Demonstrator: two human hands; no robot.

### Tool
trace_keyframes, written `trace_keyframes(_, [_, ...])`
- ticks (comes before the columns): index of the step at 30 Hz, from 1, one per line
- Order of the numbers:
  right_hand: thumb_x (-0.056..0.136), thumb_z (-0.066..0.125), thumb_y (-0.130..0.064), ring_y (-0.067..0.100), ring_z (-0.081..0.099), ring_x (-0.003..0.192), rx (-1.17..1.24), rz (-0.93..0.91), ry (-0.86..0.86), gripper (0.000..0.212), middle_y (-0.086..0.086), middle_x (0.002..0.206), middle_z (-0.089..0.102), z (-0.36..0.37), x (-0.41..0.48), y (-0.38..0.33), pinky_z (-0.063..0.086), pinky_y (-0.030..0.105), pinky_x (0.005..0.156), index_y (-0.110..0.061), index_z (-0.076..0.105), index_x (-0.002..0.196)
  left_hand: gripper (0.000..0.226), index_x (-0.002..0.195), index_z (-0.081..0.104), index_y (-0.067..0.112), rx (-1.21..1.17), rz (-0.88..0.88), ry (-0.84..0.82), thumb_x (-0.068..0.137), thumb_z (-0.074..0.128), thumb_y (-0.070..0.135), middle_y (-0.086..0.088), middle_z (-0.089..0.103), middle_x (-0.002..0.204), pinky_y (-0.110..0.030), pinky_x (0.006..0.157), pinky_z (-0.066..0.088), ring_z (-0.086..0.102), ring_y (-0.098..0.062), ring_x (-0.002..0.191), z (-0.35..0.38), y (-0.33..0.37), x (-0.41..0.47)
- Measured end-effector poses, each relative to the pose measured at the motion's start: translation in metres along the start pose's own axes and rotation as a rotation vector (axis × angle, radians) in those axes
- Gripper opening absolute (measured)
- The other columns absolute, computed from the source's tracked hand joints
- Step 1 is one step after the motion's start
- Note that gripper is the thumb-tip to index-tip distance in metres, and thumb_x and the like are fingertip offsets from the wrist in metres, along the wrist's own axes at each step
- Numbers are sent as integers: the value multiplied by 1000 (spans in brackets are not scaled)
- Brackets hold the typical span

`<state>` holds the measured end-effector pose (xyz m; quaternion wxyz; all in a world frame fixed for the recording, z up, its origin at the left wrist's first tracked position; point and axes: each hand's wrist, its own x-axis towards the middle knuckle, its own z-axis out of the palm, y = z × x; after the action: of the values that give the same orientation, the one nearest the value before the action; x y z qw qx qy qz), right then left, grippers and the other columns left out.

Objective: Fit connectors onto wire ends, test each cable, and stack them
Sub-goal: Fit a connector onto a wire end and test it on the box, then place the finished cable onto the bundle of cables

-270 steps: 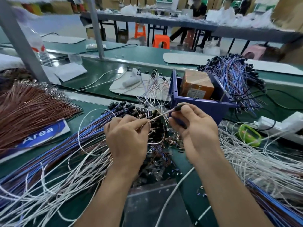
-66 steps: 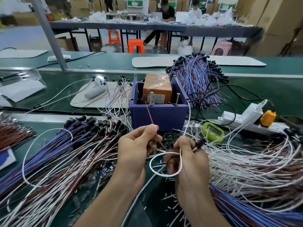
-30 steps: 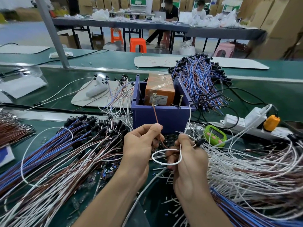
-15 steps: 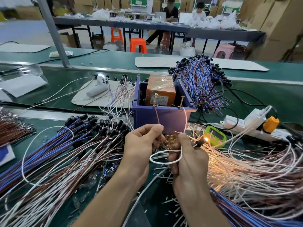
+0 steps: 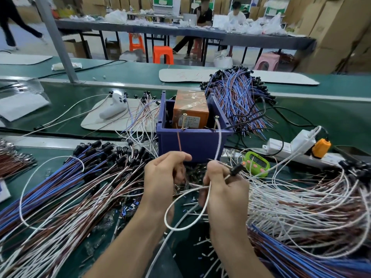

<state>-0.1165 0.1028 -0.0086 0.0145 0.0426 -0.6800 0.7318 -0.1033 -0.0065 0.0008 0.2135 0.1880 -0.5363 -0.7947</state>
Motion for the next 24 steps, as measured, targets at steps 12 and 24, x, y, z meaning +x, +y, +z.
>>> trace_keyframes(12, [102,52,-44,10,52,41,-454,84,-269,52,-3,47,57,-67,7,-45,40,25,45,-14,68,63,12,77,82,17,-16,-173,-318,69,74,22,-1,59,61,-15,51,47,49,-9,51,14,21,-33])
trace_keyframes(24, [96,61,-44,20,46,40,-740,24,318,53,1,42,53,-240,60,-104,31,25,43,-10,59,56,11,88,76,8,103,-178,-63,95,68,11,-4,75,70,-21,54,47,61,-8,53,50,6,-53])
